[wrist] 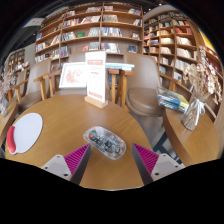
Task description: Arrange mouse
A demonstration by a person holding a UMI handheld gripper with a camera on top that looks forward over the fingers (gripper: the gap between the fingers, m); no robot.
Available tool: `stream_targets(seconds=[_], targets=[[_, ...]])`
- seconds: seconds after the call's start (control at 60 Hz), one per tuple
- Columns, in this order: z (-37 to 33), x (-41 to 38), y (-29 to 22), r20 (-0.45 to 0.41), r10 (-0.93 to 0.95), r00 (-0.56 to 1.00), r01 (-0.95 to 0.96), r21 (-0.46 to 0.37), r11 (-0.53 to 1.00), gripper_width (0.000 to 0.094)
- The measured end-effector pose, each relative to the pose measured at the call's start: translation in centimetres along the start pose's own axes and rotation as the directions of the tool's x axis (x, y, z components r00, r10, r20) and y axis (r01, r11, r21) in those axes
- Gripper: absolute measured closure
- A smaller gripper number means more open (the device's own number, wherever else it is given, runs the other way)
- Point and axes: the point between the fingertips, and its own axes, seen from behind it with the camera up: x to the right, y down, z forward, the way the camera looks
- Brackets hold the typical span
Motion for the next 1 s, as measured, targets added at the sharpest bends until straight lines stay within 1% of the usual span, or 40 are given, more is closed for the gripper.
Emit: stream_targets(seconds=[0.1,0.233,0.283,0.317,0.35,0.383,0.4,0.417,0.467,0.533,0.617,0.683,0.75,0.85,0.933,1.0], targets=[[1.7,-0.2,-1.1,0.022,0.008,1.0,-0.008,-0.005,1.0,0.0085],[3.4,0.4,-2.2,0.016,0.022,1.0,-0.022,-0.01,1.0,0.0084],[3.9,0.5,-2.4,0.016,0.037,0.999,-0.036,-0.018,0.999,0.0105],[4.1,0.5,-2.5,0.015,0.05,0.999,-0.05,-0.023,0.999,0.0142],[4.2,0.6,-2.5,0.008,0.045,0.999,-0.045,-0.027,0.999,0.0213],[4.3,0.4,-2.6,0.014,0.043,0.999,-0.042,-0.027,0.999,0.0331],[4.3,0.3,-2.6,0.016,0.042,0.999,-0.042,-0.027,0.999,0.0419],[4.3,0.4,-2.6,0.007,0.042,0.999,-0.042,-0.028,0.999,0.0464],[4.3,0.8,-2.5,-0.02,0.045,0.999,-0.046,-0.04,0.998,0.0478],[3.6,0.4,-2.9,-0.028,0.053,0.998,-0.055,-0.052,0.997,0.0491],[1.5,-0.5,-5.9,-0.03,0.051,0.998,-0.051,-0.002,0.999,0.0498],[-1.1,-2.5,-9.2,-0.035,0.025,0.999,-0.023,0.051,0.998,0.0503],[-3.7,-6.1,-12.0,0.001,-0.002,1.0,0.002,0.087,0.996,0.0503],[-6.5,-13.8,-15.1,0.098,-0.019,0.995,0.006,0.122,0.993,0.0505],[-7.0,-20.5,-15.4,0.168,-0.023,0.985,0.002,0.121,0.993,0.0505],[-6.2,-25.2,-14.3,0.203,-0.021,0.979,0.004,0.087,0.996,0.0507]])
